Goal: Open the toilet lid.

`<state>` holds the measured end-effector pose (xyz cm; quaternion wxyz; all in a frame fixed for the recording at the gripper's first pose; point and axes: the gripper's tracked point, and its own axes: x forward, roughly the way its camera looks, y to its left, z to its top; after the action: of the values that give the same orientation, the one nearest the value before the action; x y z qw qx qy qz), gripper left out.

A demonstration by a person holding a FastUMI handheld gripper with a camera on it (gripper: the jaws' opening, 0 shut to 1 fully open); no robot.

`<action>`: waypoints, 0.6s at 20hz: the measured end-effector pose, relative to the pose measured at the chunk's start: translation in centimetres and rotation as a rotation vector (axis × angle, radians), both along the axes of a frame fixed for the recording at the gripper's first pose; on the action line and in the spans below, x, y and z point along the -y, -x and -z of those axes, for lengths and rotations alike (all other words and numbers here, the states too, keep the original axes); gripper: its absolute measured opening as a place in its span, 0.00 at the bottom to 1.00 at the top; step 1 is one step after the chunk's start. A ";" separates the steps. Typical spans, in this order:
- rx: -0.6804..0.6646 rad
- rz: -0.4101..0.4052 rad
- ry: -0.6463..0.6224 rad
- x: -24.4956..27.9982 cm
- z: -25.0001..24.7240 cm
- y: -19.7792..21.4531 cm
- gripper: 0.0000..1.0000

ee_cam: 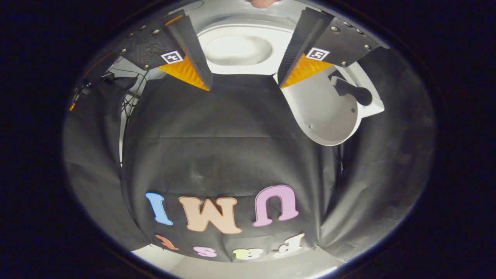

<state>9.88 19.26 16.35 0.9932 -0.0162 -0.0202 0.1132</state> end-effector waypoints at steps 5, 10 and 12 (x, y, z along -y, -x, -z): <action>0.040 0.001 0.048 1.2 -1.3 1.1 0.99; 0.160 0.032 0.128 3.1 -4.9 3.3 0.97; 0.124 0.012 0.079 3.0 -4.7 3.5 0.94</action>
<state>6.40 16.24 21.06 0.9893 -0.0626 -0.0771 0.1068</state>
